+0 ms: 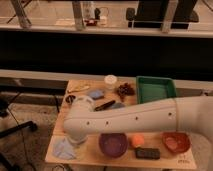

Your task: Wipe tray with towel

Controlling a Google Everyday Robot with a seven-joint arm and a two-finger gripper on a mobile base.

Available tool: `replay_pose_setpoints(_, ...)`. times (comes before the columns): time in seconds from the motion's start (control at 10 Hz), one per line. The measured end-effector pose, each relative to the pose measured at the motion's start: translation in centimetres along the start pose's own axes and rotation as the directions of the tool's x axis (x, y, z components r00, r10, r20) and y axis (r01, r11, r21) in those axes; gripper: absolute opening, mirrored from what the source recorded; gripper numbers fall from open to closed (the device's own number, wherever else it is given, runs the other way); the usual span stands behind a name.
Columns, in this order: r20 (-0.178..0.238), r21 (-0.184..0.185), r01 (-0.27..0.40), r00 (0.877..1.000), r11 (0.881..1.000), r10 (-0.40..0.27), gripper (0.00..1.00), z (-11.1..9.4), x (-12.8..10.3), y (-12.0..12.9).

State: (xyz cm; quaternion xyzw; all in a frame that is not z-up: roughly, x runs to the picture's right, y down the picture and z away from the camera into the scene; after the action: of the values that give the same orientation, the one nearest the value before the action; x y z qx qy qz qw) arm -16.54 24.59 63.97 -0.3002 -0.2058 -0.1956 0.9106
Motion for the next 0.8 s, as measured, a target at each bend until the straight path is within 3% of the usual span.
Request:
replay_pose_setpoints(0.4,0.100,0.005,0.122,0.988,0.993,-0.122,0.80,3.5,-7.1,-1.7)
replay_pose_setpoints(0.6,0.131,0.007,0.159,0.979,0.987,-0.158,0.80,5.6,-9.0,-2.3)
replay_pose_setpoints(0.8,0.149,0.009,0.174,0.973,0.985,-0.174,0.80,7.7,-9.3,-2.7)
